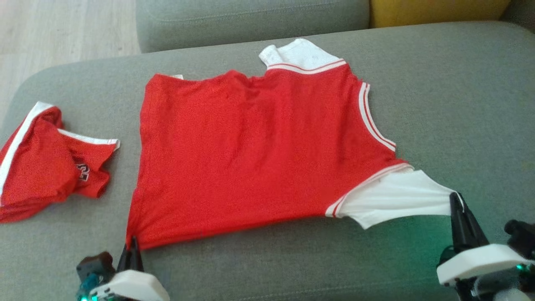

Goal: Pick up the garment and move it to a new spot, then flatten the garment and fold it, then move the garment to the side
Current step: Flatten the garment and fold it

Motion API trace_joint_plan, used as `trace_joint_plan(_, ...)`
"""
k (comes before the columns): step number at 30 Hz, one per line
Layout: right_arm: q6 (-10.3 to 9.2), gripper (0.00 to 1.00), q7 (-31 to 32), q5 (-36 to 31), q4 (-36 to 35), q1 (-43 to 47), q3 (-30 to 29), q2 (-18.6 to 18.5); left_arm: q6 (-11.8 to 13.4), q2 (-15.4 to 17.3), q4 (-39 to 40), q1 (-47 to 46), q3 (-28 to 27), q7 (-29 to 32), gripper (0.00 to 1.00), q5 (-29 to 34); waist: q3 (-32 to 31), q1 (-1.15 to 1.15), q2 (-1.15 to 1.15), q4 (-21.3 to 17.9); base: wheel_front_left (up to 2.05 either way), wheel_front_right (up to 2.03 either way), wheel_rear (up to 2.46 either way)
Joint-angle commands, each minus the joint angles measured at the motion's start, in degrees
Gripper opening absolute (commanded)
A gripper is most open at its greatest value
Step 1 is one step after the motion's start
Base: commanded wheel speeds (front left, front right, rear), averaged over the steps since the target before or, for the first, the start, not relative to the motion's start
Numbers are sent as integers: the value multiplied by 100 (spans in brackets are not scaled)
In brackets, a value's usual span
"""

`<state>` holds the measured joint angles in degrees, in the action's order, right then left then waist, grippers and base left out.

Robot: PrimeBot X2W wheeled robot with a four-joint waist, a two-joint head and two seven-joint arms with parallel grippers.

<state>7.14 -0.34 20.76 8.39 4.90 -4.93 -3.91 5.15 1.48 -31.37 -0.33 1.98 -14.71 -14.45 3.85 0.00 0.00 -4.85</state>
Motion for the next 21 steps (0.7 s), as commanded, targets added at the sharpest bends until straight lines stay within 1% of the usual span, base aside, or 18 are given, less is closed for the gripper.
trace_joint_plan(1, 35, 0, 1, 65, -334, -116, 56, -63, 94, 141, 241, -76, -202, -29, 0, -45, 26, 0, 0, 51, 0, 0, 0)
trace_joint_plan(5, 35, 0, 11, 99, -549, -197, 55, -50, 112, 141, 479, -69, -204, -29, 0, -24, 130, 0, 0, 119, 0, 0, 0)
trace_joint_plan(10, 35, 0, 9, 16, -595, -702, 84, -23, 40, 141, 690, -465, -153, -29, 0, 64, 414, 0, 0, 218, 0, 0, 0)
trace_joint_plan(15, 35, 0, -53, -142, -242, -1441, 154, 2, -48, 140, 616, -1116, -93, -29, 0, 171, 748, 0, 0, 279, 0, 0, 0)
trace_joint_plan(21, 35, 0, -216, -332, 381, -2378, 201, 4, -147, 140, 226, -1903, 6, -29, 0, 271, 1188, 0, 0, 335, 0, 0, 0)
